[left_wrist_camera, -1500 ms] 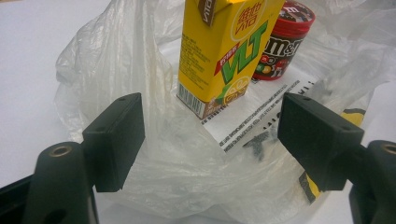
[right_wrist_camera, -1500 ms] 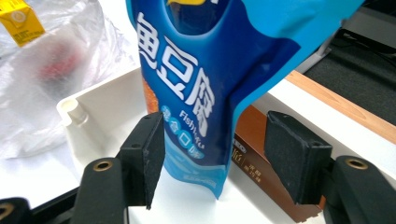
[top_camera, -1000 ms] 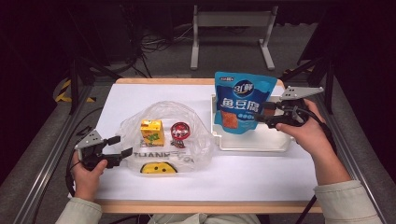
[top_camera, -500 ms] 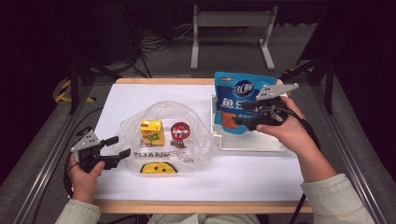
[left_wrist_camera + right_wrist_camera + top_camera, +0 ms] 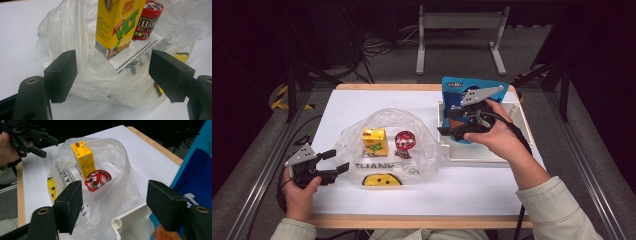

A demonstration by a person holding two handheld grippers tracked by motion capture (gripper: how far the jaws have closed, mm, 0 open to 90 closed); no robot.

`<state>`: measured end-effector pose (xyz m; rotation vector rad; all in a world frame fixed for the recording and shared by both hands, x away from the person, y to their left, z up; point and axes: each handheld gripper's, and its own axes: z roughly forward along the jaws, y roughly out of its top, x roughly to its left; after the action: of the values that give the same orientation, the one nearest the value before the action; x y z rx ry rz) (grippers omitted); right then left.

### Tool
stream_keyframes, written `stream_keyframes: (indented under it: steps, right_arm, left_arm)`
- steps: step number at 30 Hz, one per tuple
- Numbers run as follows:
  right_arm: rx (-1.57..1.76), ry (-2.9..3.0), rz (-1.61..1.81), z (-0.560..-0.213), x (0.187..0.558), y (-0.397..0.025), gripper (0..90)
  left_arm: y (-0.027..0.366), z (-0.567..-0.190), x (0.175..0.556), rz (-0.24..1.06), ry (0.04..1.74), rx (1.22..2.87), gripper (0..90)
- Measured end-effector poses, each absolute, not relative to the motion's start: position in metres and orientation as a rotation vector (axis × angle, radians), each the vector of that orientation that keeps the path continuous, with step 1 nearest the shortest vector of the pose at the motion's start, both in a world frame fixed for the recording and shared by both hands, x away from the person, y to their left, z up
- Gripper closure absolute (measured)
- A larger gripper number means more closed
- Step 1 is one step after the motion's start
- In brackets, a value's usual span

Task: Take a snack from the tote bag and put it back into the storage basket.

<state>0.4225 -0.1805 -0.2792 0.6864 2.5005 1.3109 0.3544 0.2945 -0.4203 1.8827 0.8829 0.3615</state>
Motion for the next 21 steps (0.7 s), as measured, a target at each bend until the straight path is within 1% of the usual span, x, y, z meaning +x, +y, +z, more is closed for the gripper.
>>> stream_keyframes:
  steps: [5, 9, 18, 21]
  right_arm:
    - [0.644, 2.523, 1.306, -0.28, 0.424, -0.163, 28.9]
    - [0.62, 2.53, 1.334, -0.282, 0.426, -0.15, 26.5]
    - [0.564, 2.562, 1.363, -0.288, 0.432, -0.122, 26.1]
    - [0.556, 2.569, 1.374, -0.292, 0.435, -0.114, 24.3]
  left_arm:
    - [0.296, -0.421, 0.351, 0.36, 0.892, 1.882, 23.4]
    - [0.298, -0.421, 0.35, 0.361, 0.896, 1.879, 23.4]
    - [0.298, -0.421, 0.35, 0.358, 0.895, 1.884, 23.4]
    - [0.298, -0.421, 0.351, 0.358, 0.891, 1.884, 23.4]
